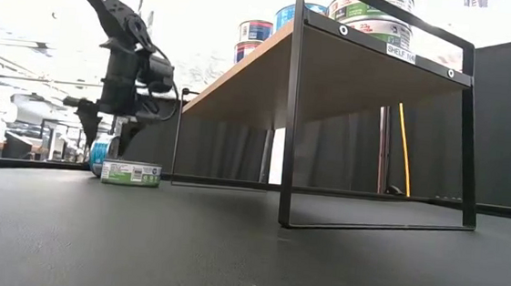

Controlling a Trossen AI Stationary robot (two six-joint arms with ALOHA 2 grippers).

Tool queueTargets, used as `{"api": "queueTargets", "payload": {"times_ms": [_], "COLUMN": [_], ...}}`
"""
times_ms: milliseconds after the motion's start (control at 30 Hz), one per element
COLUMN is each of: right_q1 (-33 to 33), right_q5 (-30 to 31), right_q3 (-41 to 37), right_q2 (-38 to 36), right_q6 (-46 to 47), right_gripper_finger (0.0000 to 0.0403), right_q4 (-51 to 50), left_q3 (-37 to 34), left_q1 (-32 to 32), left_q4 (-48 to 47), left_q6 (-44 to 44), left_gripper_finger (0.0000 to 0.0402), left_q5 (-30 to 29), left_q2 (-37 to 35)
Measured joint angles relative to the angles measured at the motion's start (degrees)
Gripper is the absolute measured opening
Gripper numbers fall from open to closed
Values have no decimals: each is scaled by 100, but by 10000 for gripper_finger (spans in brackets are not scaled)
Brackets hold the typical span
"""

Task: Stack canned seafood by type on shelf
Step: Stack the yellow-blue tuna can on top of the stacked yellow-blue tuna can on the shelf

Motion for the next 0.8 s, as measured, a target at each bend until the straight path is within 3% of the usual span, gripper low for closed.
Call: {"api": "queueTargets", "payload": {"times_ms": [133, 300, 500, 667, 800], "right_q1": [0, 0, 0, 0, -12], "right_q5": [2, 31, 55, 70, 119], "right_q3": [0, 0, 0, 0, 0], "right_q2": [-79, -146, -159, -163, -163], "right_q6": [32, 6, -126, -16, 12], "right_gripper_finger": [312, 312, 312, 312, 312], "right_q4": [-42, -51, -62, -140, -167], "left_q3": [-106, -135, -139, 37, 442], "left_q1": [-2, -130, -382, -1002, -1650], "left_q4": [3, -75, -453, -1772, -1685], "left_q6": [5, 180, 371, 560, -753], "left_gripper_finger": [250, 148, 140, 140, 140], "left_q5": [67, -45, 71, 1377, 2731], "left_q2": [13, -242, -1007, -2513, -3933]}}
